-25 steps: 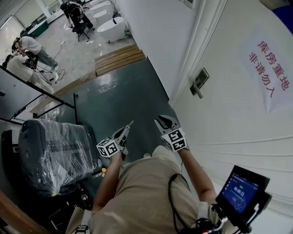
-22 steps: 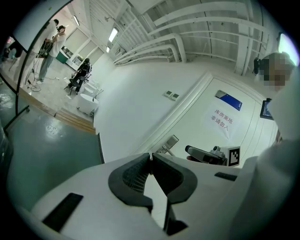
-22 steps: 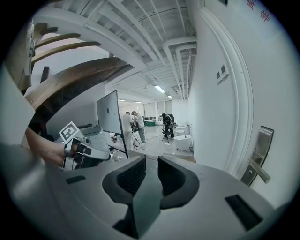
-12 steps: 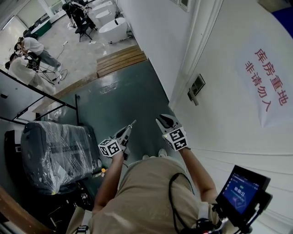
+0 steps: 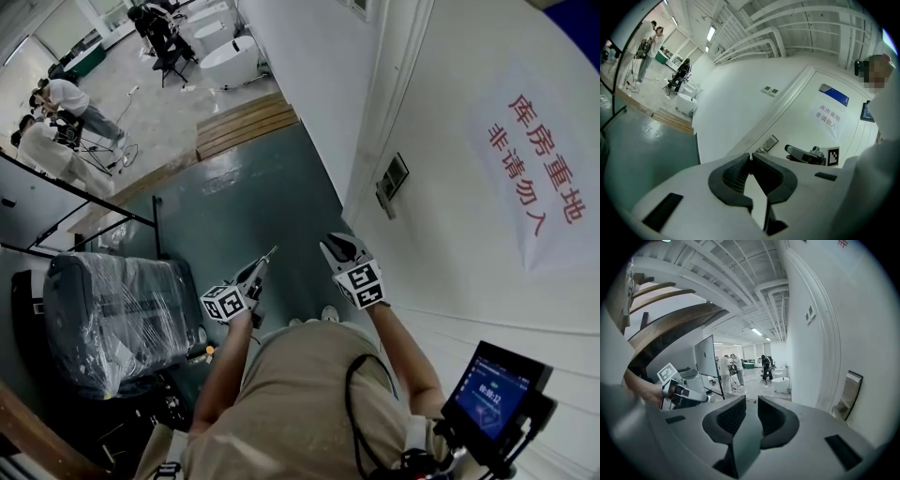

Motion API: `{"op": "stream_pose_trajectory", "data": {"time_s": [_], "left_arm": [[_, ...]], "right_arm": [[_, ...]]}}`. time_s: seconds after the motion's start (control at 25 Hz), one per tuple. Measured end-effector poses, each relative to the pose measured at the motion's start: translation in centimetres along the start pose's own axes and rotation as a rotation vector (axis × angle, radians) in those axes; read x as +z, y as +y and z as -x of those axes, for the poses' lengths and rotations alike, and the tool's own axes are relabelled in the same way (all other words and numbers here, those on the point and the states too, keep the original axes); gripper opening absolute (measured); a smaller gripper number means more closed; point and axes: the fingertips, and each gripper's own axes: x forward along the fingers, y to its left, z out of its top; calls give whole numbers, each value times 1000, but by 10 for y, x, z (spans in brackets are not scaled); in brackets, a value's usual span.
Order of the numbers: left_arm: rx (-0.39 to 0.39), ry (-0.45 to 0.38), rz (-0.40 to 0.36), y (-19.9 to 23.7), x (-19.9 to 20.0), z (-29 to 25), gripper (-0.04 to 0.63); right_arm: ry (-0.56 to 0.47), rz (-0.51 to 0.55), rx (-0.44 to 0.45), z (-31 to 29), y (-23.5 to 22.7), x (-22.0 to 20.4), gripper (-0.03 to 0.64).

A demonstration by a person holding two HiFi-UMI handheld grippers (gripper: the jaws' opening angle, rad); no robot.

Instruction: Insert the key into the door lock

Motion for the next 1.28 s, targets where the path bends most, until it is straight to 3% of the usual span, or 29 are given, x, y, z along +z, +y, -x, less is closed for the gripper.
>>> {"op": "stream_pose_trajectory", "data": {"time_s": [0.76, 1.28], "left_arm": [[-7, 4, 7, -25, -22, -46, 34], [-22, 31, 9, -17, -16, -55, 34]], "right_arm": [[6, -25, -27, 32, -50, -29, 86], [16, -45, -56, 25, -55, -30, 87]]}}
